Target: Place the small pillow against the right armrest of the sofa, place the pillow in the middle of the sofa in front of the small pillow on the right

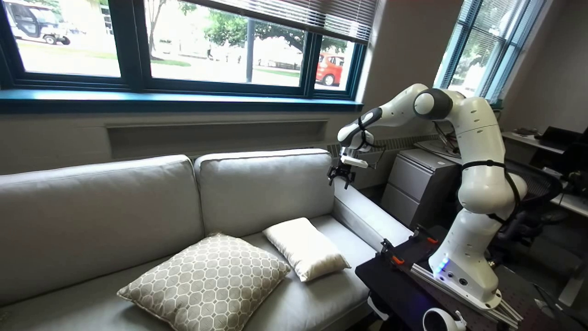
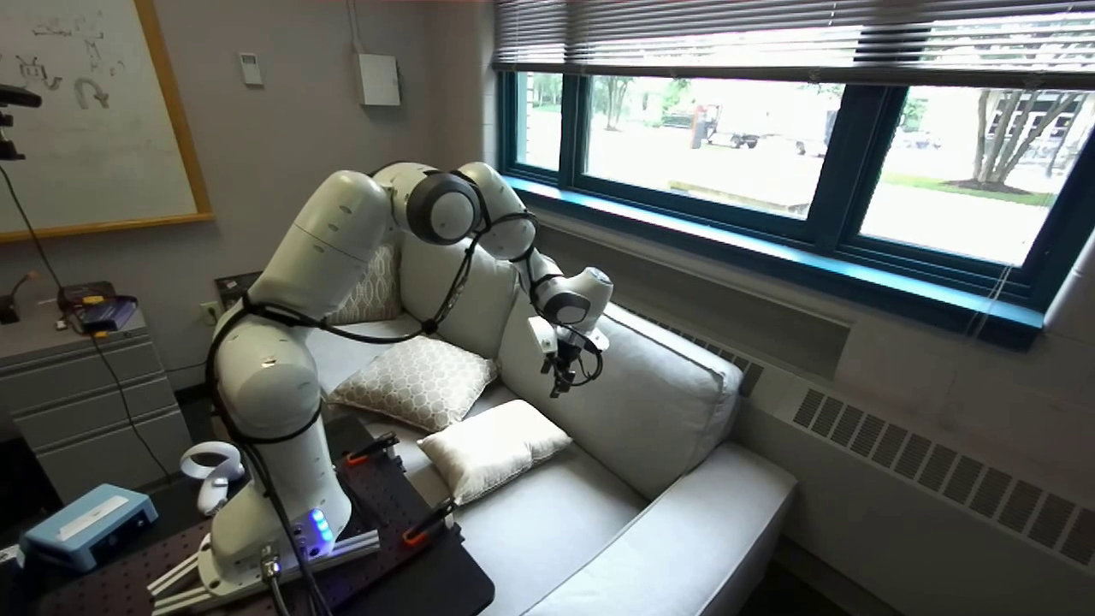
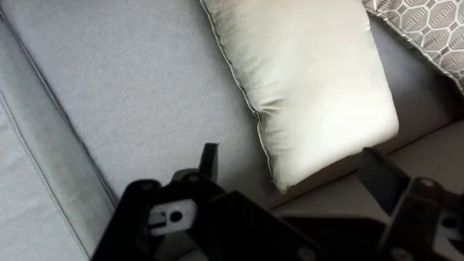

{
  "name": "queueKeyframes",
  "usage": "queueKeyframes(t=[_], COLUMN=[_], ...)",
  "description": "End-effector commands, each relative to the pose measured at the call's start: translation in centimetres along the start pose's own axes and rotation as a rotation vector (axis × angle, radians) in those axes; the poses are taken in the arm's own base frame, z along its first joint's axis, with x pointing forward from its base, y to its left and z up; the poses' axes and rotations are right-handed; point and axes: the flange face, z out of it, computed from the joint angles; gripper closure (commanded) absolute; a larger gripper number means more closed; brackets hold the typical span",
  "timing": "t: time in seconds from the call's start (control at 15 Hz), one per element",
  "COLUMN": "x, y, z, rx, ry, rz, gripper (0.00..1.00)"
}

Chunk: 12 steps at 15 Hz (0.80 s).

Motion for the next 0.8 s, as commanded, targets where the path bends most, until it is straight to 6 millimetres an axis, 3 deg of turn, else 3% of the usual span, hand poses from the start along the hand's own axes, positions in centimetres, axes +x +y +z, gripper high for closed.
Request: queueKeyframes(t=[0.0, 0.07, 0.27, 0.73], x=[1.9, 2.7, 6.3, 9.0], y=[0.4, 0.5, 0.9, 2.5], z=[1.6, 2.4, 7.4, 19.6], rx=[0.015, 0.024, 0.085, 0.202], ry=[-0.019, -0.026, -0.050, -0.187], rz=[-0.044, -0.061, -0.175, -0.331], gripper=[0.00, 0.00, 0.00, 0.00])
